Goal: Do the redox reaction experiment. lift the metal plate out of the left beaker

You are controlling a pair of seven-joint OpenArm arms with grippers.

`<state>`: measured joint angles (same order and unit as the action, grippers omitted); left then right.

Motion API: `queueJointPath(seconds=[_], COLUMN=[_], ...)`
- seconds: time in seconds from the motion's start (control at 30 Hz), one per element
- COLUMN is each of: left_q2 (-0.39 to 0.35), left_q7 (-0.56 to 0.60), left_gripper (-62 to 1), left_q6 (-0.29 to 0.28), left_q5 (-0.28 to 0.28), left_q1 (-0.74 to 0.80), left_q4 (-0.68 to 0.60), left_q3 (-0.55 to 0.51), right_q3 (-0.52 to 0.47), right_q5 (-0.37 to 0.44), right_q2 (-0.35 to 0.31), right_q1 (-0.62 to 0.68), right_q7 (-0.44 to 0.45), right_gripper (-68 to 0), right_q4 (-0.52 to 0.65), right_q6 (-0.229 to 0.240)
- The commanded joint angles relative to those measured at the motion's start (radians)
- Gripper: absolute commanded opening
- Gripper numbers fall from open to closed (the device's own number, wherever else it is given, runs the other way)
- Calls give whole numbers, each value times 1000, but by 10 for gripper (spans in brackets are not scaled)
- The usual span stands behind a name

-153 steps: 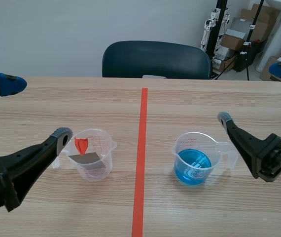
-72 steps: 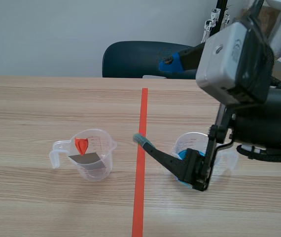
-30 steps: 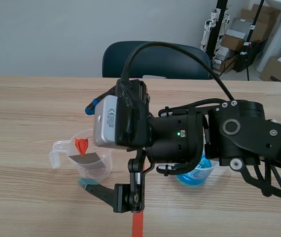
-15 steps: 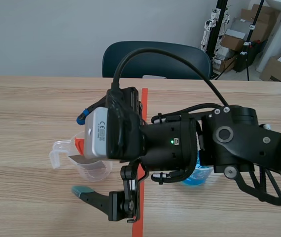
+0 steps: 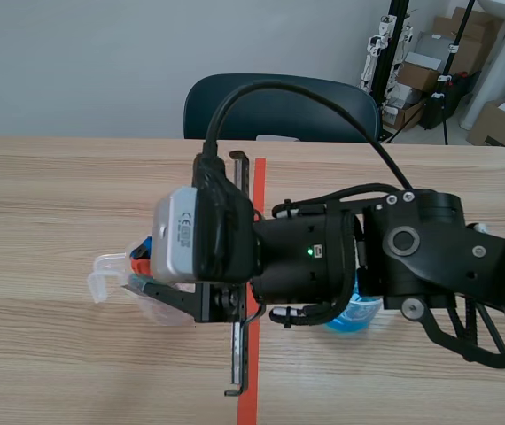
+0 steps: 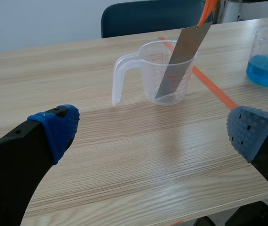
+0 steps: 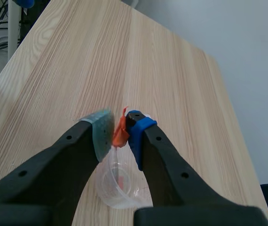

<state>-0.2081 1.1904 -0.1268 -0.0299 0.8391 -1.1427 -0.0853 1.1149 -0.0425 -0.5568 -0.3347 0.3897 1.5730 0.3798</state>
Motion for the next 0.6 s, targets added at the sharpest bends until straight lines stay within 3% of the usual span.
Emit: queueJointPath(seconds=[0.0,0.07,0.23,0.37,0.57], left_q2=[-9,-9,-9,-9,-9], left_q7=[18,18,18,18,18], left_gripper=[14,14,14,14,14], left_q6=[2,2,2,2,2], left_q5=[2,2,2,2,2], left_q1=[8,8,8,8,8], left_q4=[-9,-9,-9,-9,-9], left_q3=[5,5,5,5,5], right_q3=[-4,-4,-5,-5,-5], right_q5=[8,8,8,10,100], right_q2=[4,3,3,3,3], right_q1=[-17,-17,-17,-17,-18], right_q7=[21,21,21,21,8], right_gripper=[-639,-674,-673,-673,-673], right_q4=[9,9,9,9,9], right_q6=[-8,-17,-22,-70,-80])
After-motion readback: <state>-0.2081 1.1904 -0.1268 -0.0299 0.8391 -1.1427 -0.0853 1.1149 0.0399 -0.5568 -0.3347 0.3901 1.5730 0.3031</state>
